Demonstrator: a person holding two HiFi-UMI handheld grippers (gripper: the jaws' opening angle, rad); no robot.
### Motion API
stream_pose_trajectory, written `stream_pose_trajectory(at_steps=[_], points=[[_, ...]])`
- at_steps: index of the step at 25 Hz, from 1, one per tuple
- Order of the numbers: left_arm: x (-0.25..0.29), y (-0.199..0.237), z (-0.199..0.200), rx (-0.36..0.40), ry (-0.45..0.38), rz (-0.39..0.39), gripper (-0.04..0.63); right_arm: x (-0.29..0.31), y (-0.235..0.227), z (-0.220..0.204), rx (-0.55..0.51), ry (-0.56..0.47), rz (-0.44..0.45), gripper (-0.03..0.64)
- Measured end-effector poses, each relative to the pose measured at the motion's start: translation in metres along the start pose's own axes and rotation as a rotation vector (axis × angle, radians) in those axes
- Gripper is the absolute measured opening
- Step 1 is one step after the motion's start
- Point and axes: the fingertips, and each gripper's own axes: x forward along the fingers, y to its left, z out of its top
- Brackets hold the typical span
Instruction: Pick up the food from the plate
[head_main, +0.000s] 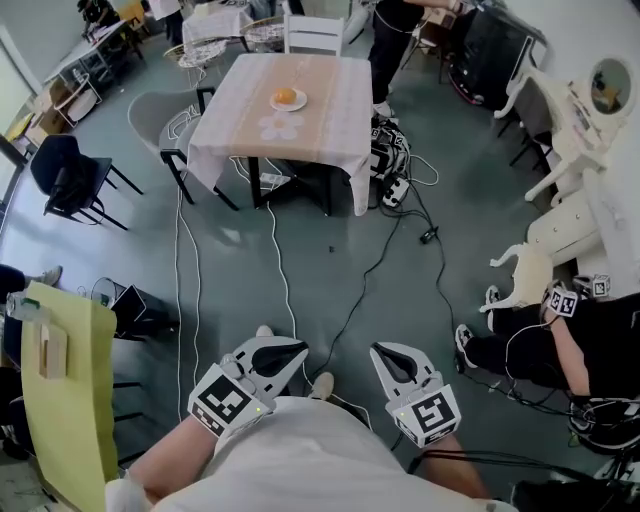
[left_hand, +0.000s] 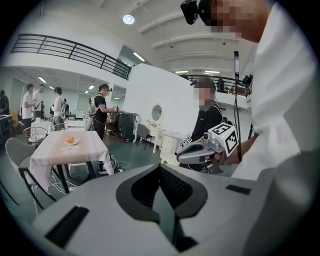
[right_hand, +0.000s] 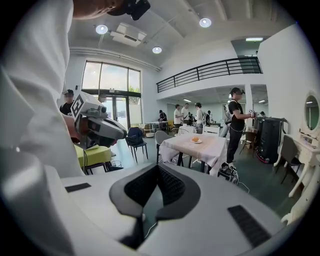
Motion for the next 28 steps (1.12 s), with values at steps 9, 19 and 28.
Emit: stream_pose_trajectory(at_steps=[9,19,28], points=[[0.016,0.119,0.014,-0.049,-0.058,0.002,0.008,0.094,-0.039,0.026,0.049,0.035,-0.007,0.012],[-0.005,0.311,0.069,-0.005,-0.090,-0.036,0.029,0.273,-0.102,0.131,-0.025,0.052,-0.048,0.085],[-0.013,0.431,0.082,-0.103,-0.136,0.108,0.064,0.405,-0.166,0.170,-0.111,0.106,0.052,0.110]])
